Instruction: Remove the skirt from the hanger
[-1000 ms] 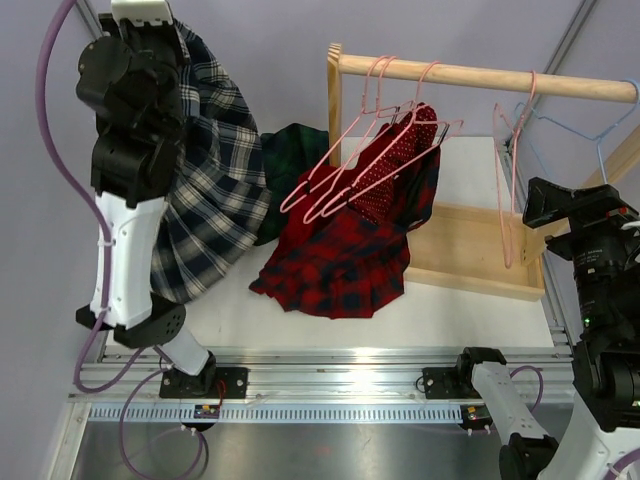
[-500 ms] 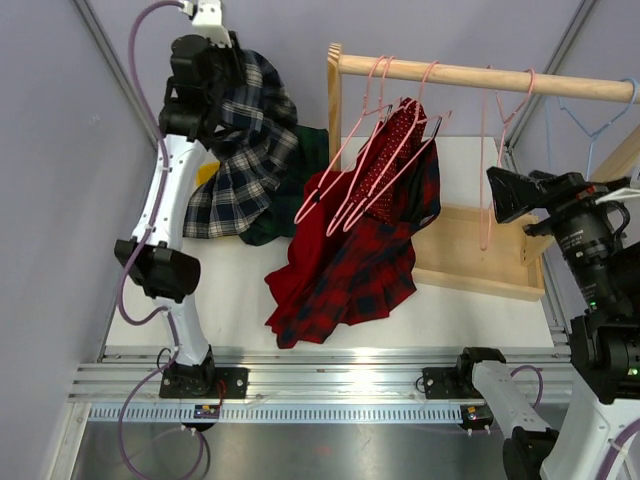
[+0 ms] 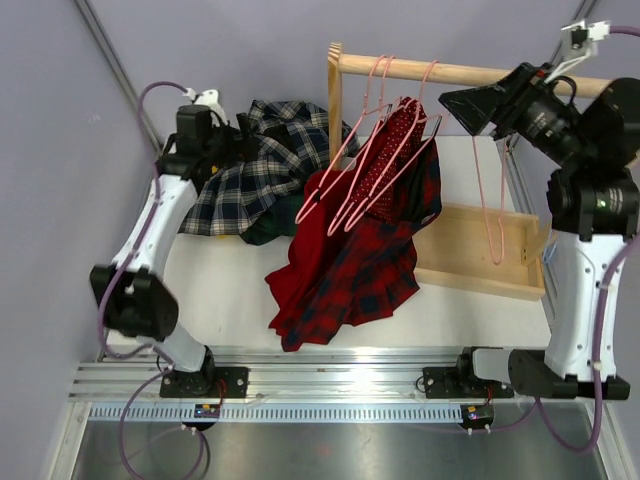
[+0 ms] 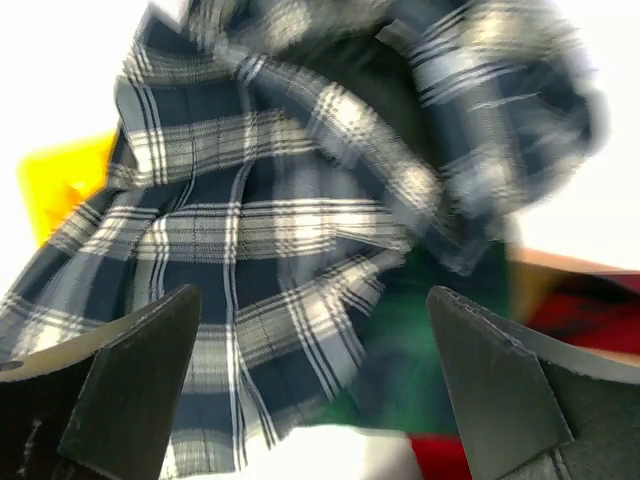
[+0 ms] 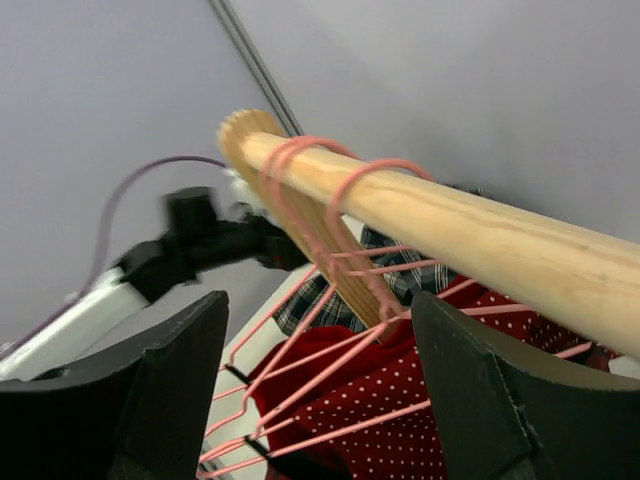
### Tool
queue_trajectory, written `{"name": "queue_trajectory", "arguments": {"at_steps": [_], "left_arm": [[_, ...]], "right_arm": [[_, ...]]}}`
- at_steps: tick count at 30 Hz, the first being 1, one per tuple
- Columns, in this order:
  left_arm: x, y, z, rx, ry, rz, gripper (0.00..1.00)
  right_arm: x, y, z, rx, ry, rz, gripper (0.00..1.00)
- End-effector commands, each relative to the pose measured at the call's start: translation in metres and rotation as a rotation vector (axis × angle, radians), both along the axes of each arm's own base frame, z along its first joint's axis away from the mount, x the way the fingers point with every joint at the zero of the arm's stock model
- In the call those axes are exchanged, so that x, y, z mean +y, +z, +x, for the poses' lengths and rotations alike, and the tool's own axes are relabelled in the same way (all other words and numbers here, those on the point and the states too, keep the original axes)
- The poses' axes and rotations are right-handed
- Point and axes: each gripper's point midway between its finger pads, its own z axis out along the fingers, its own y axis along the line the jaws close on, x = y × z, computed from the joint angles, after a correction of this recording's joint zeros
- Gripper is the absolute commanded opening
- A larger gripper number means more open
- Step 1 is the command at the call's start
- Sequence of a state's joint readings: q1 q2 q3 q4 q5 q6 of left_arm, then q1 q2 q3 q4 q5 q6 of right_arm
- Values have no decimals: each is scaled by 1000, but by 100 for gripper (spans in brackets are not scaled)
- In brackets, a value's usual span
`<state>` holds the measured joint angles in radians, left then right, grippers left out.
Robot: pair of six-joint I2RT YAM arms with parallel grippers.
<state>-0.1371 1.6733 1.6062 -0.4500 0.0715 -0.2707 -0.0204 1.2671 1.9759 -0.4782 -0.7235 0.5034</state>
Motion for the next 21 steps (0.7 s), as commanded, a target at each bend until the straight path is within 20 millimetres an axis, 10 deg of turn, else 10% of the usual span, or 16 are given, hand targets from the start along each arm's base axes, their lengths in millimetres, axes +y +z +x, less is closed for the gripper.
{"name": "queue_trajectory", "arguments": {"at_steps": [1, 9, 21], "left_arm": [[-2, 149, -68, -388, -33, -63, 99], [-4, 145, -171, -485, -85, -67, 99], [2, 126, -200, -423, -104, -29, 99]], "right_arm": [[10, -15, -2, 56, 30, -24, 80], [51, -63, 7, 169, 87, -51, 74], [75, -99, 0, 246, 26, -122, 69]]}}
